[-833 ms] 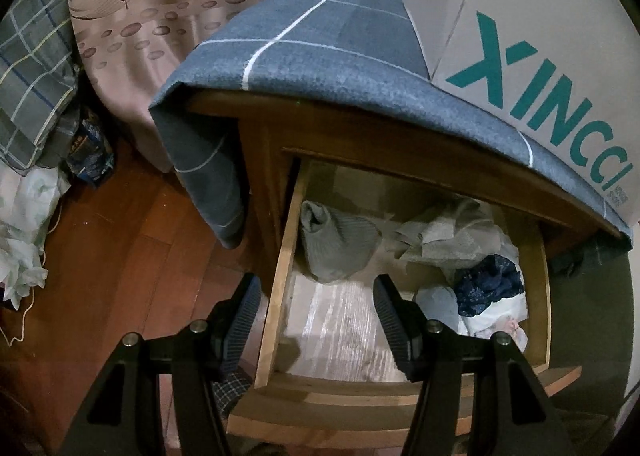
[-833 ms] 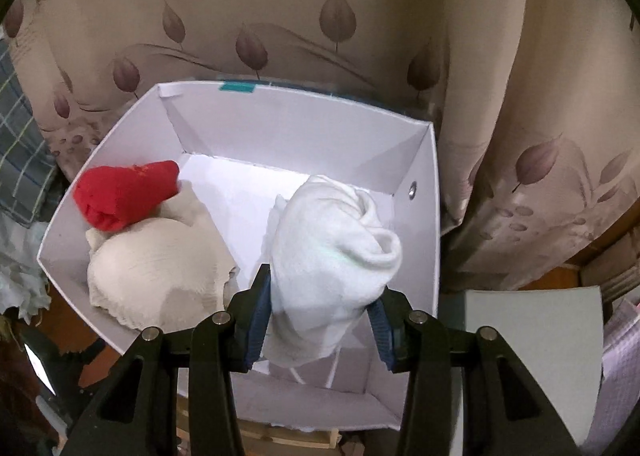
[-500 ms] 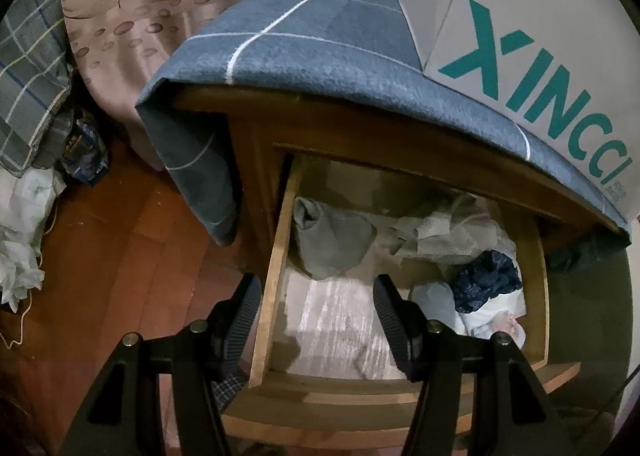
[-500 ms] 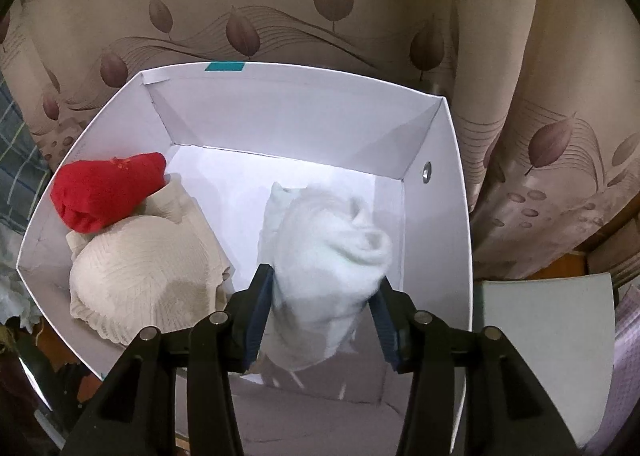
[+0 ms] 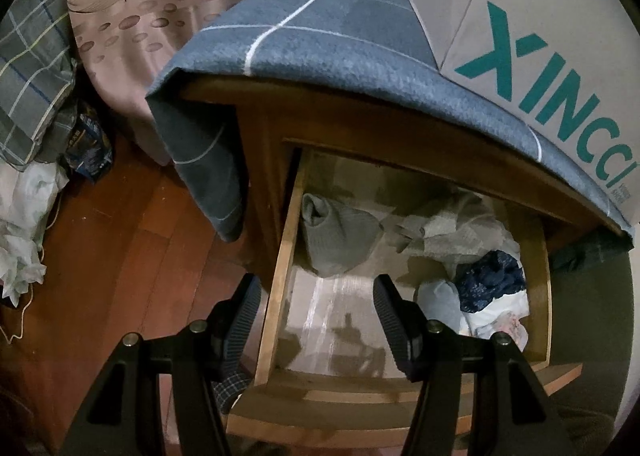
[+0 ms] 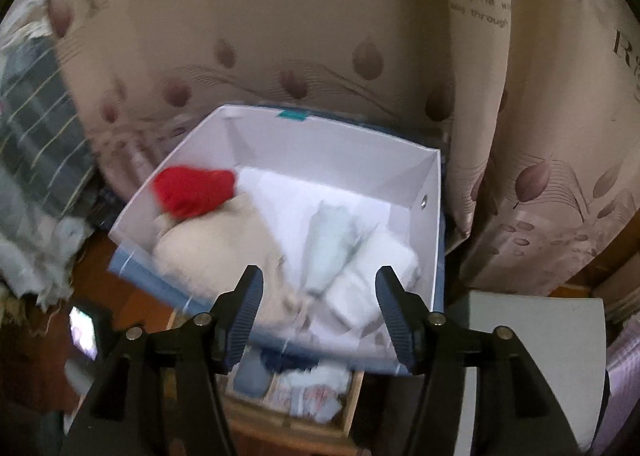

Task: Take underwear out of drawer
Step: 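Open the right tool to drop the white sock into the box, then return the right tool to the drawer and lower onto the pink floral underwear, then grasp the pink floral underwear with the right tool while the left tool lowers toward the light blue sock, then grasp the light blue sock with the left tool and lift it, then carry the light blue sock with the left tool into the white box and release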

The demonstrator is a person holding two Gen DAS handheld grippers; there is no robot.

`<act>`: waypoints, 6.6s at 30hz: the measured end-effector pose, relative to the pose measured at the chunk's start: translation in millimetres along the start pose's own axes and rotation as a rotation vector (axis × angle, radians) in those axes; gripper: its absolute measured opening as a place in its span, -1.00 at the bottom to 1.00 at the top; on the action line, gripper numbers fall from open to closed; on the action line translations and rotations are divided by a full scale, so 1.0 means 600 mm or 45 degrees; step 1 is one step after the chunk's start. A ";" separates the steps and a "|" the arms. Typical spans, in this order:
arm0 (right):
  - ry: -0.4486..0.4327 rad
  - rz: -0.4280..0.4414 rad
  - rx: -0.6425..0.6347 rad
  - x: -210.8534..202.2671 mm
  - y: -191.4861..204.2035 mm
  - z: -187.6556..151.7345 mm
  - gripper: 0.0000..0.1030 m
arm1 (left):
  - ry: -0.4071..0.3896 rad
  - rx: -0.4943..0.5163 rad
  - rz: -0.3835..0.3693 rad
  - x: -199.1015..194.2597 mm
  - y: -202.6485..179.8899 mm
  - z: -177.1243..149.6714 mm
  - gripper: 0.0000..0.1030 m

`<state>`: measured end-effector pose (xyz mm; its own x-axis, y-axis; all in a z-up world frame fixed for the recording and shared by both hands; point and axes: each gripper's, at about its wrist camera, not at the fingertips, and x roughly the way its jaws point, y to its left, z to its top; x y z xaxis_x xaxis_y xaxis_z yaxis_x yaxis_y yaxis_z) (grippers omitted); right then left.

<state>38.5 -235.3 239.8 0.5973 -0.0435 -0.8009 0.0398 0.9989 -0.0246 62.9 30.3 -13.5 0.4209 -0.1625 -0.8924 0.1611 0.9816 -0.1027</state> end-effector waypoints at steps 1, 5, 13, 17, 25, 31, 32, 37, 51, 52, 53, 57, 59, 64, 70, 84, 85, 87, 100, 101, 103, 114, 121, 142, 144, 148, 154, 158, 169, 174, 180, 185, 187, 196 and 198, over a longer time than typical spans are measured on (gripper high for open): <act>0.018 0.020 -0.020 -0.008 0.007 -0.018 0.18 | 0.004 -0.003 -0.001 0.000 0.001 0.000 0.16; 0.110 0.051 -0.048 0.001 0.019 -0.082 0.18 | 0.010 0.000 -0.006 0.000 0.001 -0.002 0.16; 0.351 0.082 -0.032 0.098 0.018 -0.202 0.18 | 0.016 0.003 -0.006 -0.002 0.004 -0.004 0.16; 0.504 0.107 -0.079 0.176 0.031 -0.250 0.18 | 0.027 -0.008 -0.018 0.001 0.006 -0.003 0.16; 0.719 0.086 -0.025 0.323 0.029 -0.301 0.18 | 0.035 0.017 -0.016 0.005 0.004 -0.002 0.16; 0.836 0.044 -0.061 0.394 0.031 -0.310 0.18 | 0.054 0.007 -0.036 0.009 0.006 0.000 0.16; 0.846 0.042 -0.070 0.400 0.031 -0.312 0.18 | 0.056 0.010 -0.043 0.010 0.005 -0.001 0.16; 0.919 0.030 -0.080 0.438 0.032 -0.323 0.25 | 0.074 0.033 -0.049 0.014 -0.002 -0.002 0.16; 1.095 -0.022 -0.156 0.514 0.042 -0.352 0.31 | 0.131 0.040 -0.043 0.032 -0.006 -0.004 0.16; 1.111 -0.019 -0.162 0.519 0.042 -0.355 0.31 | 0.133 0.042 -0.043 0.033 -0.007 -0.004 0.16; 1.118 -0.014 -0.157 0.520 0.041 -0.355 0.31 | 0.136 0.049 -0.040 0.034 -0.008 -0.004 0.16; 1.145 -0.037 -0.234 0.529 0.046 -0.357 0.38 | 0.143 0.081 -0.022 0.038 -0.016 -0.006 0.16; 1.180 -0.031 -0.246 0.536 0.048 -0.360 0.38 | 0.151 0.086 -0.021 0.040 -0.018 -0.007 0.16; 1.219 -0.030 -0.255 0.549 0.050 -0.364 0.36 | 0.163 0.101 -0.018 0.044 -0.021 -0.007 0.16; 1.256 -0.001 -0.281 0.563 0.065 -0.369 0.21 | 0.189 0.111 -0.011 0.051 -0.025 -0.009 0.16; 1.125 0.058 -0.153 0.500 0.059 -0.381 -0.45 | 0.224 0.150 -0.008 0.064 -0.046 -0.016 0.16; 1.100 0.060 -0.126 0.493 0.055 -0.380 -0.45 | 0.230 0.150 -0.015 0.065 -0.048 -0.018 0.16; 1.051 0.076 -0.070 0.469 0.037 -0.388 -0.45 | 0.250 0.147 -0.044 0.069 -0.054 -0.021 0.17; 0.718 0.098 0.306 0.370 -0.036 -0.394 -0.46 | 0.428 0.236 -0.180 0.110 -0.133 -0.054 0.19; 0.705 0.101 0.307 0.382 -0.048 -0.370 -0.46 | 0.436 0.244 -0.184 0.112 -0.138 -0.056 0.19; 0.694 0.133 0.345 0.384 -0.053 -0.363 -0.46 | 0.445 0.243 -0.204 0.114 -0.144 -0.058 0.19; 0.643 0.103 0.291 0.371 -0.059 -0.350 -0.46 | 0.547 0.235 -0.172 0.165 -0.175 -0.047 0.21; 0.640 0.125 0.293 0.372 -0.060 -0.352 -0.46 | 0.569 0.289 -0.157 0.188 -0.214 -0.044 0.21; 0.659 0.181 0.338 0.385 -0.054 -0.352 -0.46 | 0.816 0.208 -0.019 0.287 -0.235 -0.019 -0.01; 0.664 0.181 0.339 0.387 -0.054 -0.353 -0.46 | 0.818 0.182 -0.025 0.286 -0.231 -0.016 -0.14; 0.662 0.185 0.348 0.388 -0.054 -0.352 -0.46 | 0.779 0.217 0.002 0.270 -0.224 -0.014 -0.26; 0.654 0.188 0.338 0.391 -0.047 -0.350 -0.46 | 0.741 0.173 -0.062 0.242 -0.194 -0.017 -0.28; 0.647 0.185 0.332 0.392 -0.045 -0.349 -0.46 | 0.676 0.225 -0.099 0.204 -0.182 -0.013 -0.27; 0.587 0.175 0.303 0.383 -0.039 -0.340 -0.46 | 0.477 0.377 -0.070 0.086 -0.168 -0.030 -0.28; 0.599 0.167 0.291 0.389 -0.039 -0.344 -0.46 | 0.381 0.450 -0.083 0.040 -0.168 -0.030 -0.28; 0.605 0.148 0.299 0.392 -0.039 -0.343 -0.46 | 0.287 0.534 -0.120 -0.018 -0.183 -0.033 -0.28; 0.610 0.139 0.294 0.397 -0.035 -0.342 -0.46 | 0.195 0.567 -0.148 -0.073 -0.175 -0.028 -0.28; 0.610 0.134 0.291 0.398 -0.033 -0.342 -0.46 | 0.159 0.557 -0.166 -0.106 -0.169 -0.021 -0.28; 0.615 0.129 0.291 0.400 -0.034 -0.341 -0.46 | -0.069 0.513 -0.245 -0.264 -0.157 0.043 -0.28; 0.613 0.126 0.286 0.399 -0.033 -0.342 -0.46 | -0.118 0.514 -0.253 -0.296 -0.158 0.061 -0.28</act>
<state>16.2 -262.1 -74.3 0.1741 0.1162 -0.9779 0.2040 0.9672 0.1512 5.7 -37.6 170.7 0.4216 -0.3702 -0.8278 0.5738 0.8158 -0.0725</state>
